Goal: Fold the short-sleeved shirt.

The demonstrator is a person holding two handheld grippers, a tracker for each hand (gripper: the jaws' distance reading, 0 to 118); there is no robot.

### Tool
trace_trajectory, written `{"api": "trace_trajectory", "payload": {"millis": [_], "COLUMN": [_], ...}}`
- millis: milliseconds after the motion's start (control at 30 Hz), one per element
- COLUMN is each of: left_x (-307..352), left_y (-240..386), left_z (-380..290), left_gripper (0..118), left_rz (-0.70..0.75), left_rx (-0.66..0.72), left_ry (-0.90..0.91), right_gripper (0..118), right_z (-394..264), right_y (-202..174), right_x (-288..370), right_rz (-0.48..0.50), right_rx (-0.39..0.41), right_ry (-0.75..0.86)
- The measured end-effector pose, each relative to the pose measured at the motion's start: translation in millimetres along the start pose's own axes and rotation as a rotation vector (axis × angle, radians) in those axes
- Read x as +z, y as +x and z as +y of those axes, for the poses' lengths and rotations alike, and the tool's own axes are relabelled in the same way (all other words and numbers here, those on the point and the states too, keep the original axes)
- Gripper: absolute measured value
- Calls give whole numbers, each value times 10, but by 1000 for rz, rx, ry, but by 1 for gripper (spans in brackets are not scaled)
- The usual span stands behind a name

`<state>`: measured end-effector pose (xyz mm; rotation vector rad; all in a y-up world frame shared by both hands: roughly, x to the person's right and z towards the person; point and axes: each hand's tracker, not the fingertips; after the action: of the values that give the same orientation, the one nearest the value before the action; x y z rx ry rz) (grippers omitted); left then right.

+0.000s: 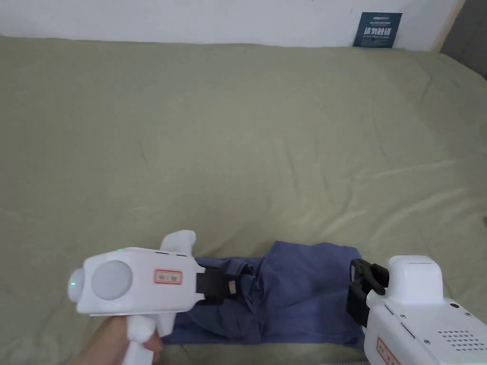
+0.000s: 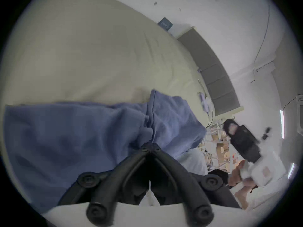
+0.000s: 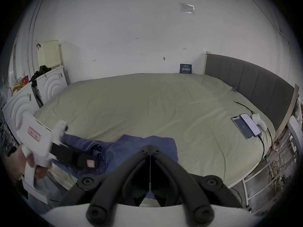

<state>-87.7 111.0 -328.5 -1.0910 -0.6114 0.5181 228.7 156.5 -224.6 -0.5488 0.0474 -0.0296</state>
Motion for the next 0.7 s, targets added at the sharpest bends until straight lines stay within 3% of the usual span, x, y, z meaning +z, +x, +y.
{"api": "trace_trajectory", "payload": {"millis": [267, 433, 533, 567, 633, 667, 700], "left_x": [1120, 1250, 1194, 1135, 964, 766, 716], "left_y": [-706, -1057, -1209, -1257, -1294, -1478, -1478], "left_z": [62, 15, -19, -22, -38, -89, -104], "left_gripper": [0, 1, 13, 26, 99, 118, 116], "left_rz": [224, 217, 108, 48, -48, -91, -75], "left_rx": [69, 137, 187, 204, 224, 226, 254], "left_ry": [135, 112, 96, 90, 45, 122, 78], "right_gripper": [1, 1, 1, 1, 1, 1, 1], "right_z": [29, 36, 33, 30, 24, 21, 19], "right_y": [-266, -393, -452, -470, -496, -503, -503], "right_x": [-69, -127, -153, -160, -167, -168, -167], "right_rz": [59, 76, 81, 83, 85, 85, 84], "right_rx": [19, 40, 51, 56, 67, 71, 75], "right_ry": [-4, -18, -27, -31, -37, -39, -41]}}
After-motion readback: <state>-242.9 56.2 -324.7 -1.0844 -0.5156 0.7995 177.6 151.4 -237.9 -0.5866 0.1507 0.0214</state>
